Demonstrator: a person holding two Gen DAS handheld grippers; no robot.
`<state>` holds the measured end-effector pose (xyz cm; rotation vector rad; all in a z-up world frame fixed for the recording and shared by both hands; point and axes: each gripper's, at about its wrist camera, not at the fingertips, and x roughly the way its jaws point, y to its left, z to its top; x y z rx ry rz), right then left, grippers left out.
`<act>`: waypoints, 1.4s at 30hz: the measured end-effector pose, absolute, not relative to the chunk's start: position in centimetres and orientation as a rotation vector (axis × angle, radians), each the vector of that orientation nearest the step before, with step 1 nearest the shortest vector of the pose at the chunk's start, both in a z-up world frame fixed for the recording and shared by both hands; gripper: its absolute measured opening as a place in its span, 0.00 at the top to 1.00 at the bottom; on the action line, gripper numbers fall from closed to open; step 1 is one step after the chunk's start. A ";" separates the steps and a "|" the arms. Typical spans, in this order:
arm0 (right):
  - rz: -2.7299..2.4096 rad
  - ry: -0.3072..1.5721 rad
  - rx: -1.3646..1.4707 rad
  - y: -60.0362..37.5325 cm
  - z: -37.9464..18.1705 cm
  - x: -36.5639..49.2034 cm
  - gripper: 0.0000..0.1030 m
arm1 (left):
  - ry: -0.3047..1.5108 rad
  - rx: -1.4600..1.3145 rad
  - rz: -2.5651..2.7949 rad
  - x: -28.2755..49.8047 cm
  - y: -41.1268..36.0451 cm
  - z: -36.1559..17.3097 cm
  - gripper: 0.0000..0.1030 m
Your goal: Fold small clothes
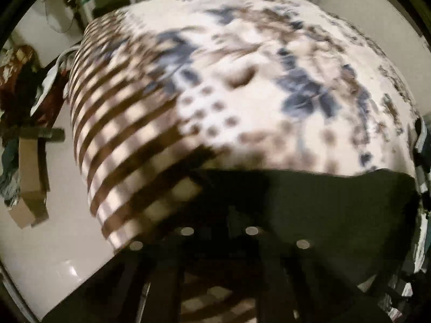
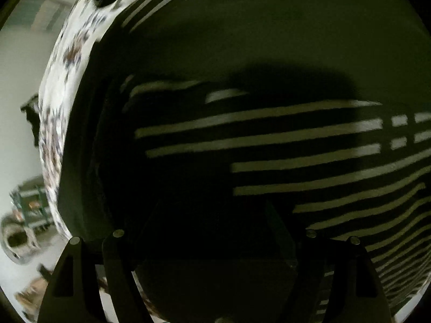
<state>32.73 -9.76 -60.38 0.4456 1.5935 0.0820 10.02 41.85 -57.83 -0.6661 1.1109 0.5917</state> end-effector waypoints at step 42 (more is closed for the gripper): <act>-0.062 1.556 0.333 -8.8 -60.2 35.1 0.00 | 0.593 -1.333 0.708 8.1 49.8 -58.6 0.41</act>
